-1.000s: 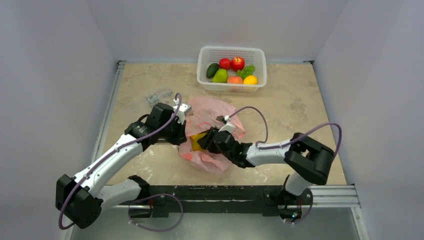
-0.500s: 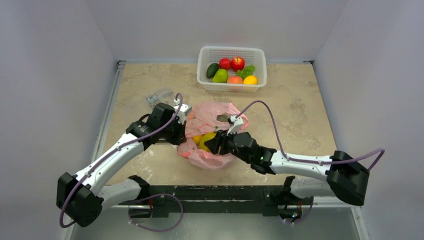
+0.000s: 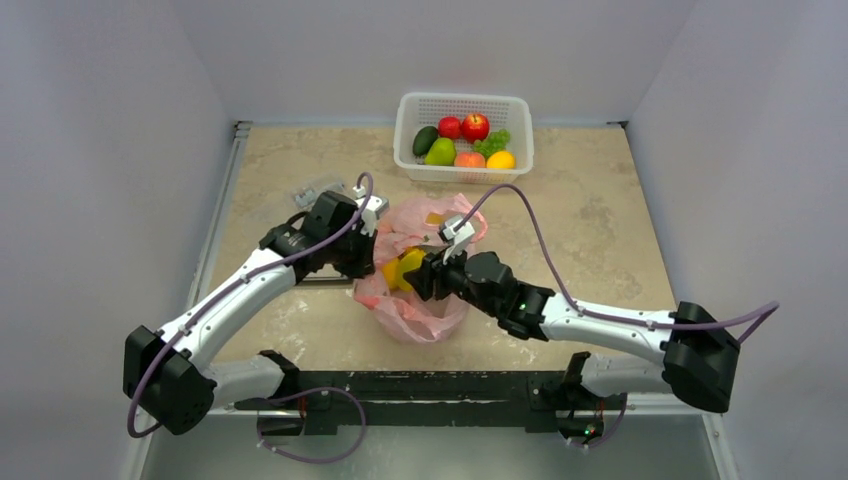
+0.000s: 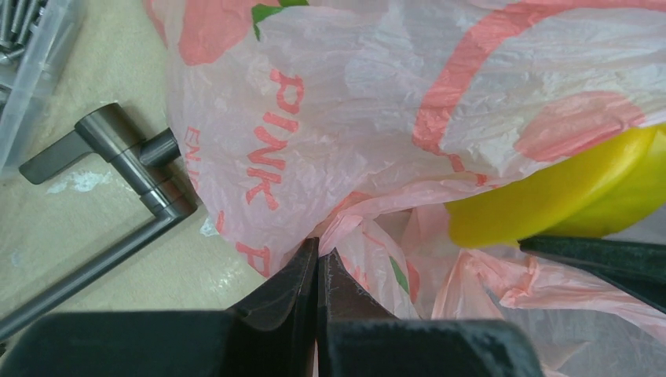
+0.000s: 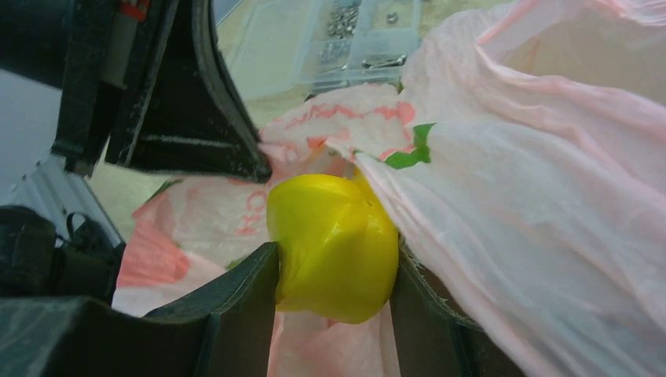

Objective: Take the fake fruits out of the plastic bag

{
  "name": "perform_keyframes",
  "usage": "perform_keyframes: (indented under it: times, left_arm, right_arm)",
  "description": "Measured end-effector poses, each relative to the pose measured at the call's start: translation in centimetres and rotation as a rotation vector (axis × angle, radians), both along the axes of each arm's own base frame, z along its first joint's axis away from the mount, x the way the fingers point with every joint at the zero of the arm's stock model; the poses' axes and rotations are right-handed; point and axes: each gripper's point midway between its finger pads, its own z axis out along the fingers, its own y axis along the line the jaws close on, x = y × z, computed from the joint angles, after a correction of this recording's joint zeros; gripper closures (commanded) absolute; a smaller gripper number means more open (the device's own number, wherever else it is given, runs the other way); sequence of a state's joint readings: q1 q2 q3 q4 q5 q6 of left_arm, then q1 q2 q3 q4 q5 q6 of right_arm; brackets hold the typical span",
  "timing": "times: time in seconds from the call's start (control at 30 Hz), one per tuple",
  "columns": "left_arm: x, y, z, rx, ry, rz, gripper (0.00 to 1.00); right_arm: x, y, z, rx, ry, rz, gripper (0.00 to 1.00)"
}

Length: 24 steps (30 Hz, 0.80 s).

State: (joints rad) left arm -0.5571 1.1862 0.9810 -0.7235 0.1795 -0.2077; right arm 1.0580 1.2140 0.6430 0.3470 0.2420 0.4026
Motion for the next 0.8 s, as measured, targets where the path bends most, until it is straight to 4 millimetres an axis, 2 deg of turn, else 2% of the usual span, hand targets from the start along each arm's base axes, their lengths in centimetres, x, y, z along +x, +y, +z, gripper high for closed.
perform_keyframes:
  times: [0.13,0.3,0.37,0.47,0.6,0.67,0.73,0.8]
  left_arm:
    - [0.5,0.5,0.0,0.026,-0.027,0.013,1.0]
    - [0.3,1.6,-0.4,0.057,-0.058,0.035,1.0]
    - [0.2,1.8,-0.1,0.055,-0.071,0.04,1.0]
    - [0.3,2.0,0.2,0.054,-0.088,0.047,1.0]
    - [0.3,2.1,0.2,0.058,-0.09,0.051,1.0]
    - [0.4,2.1,0.2,0.059,-0.09,0.051,1.0]
    - [0.4,2.1,0.2,0.059,-0.09,0.052,1.0]
    - [0.4,2.1,0.2,0.06,-0.09,0.052,1.0]
  right_arm:
    - [-1.7,-0.1,-0.1,-0.024,0.023,0.086,0.96]
    - [-5.0,0.0,1.4,0.002,0.061,0.247,0.98]
    - [-6.0,0.5,2.6,0.022,0.078,0.304,1.0]
    - [-6.3,1.1,5.5,0.069,0.069,0.326,1.0]
    - [-4.7,1.8,11.6,0.146,-0.005,0.277,1.0]
    - [-2.9,2.2,15.1,0.185,-0.051,0.226,1.0]
    - [-0.4,2.6,18.2,0.214,-0.094,0.155,1.0]
    - [2.6,2.7,19.8,0.218,-0.117,0.074,1.0]
